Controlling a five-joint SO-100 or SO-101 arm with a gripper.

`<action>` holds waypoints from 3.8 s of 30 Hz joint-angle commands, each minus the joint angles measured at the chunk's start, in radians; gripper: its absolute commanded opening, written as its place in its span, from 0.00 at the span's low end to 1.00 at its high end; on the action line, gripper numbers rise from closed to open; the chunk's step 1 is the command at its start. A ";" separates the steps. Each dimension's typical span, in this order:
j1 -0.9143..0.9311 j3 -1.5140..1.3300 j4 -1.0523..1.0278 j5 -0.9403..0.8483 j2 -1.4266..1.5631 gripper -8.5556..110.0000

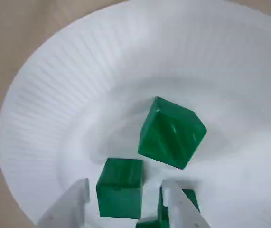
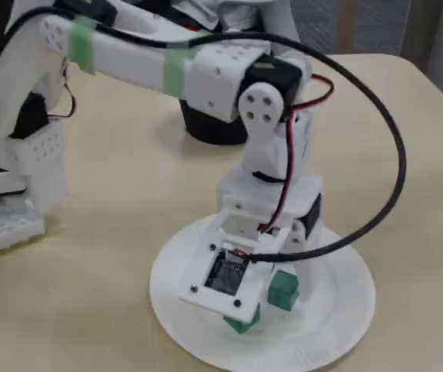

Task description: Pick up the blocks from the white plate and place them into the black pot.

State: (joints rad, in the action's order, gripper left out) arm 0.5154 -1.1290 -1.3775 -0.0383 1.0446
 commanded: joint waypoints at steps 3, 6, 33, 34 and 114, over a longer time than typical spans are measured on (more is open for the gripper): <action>-0.003 0.067 0.026 0.025 -0.020 0.08; -0.006 0.098 0.011 0.008 -0.044 0.05; -0.778 0.080 -0.133 0.028 0.696 0.05; -0.813 0.061 -0.144 0.032 0.723 0.05; 0.043 -0.598 0.140 0.112 0.715 0.05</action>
State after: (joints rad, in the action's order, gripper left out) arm 0.5170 -1.7257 -1.2594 0.0568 1.7641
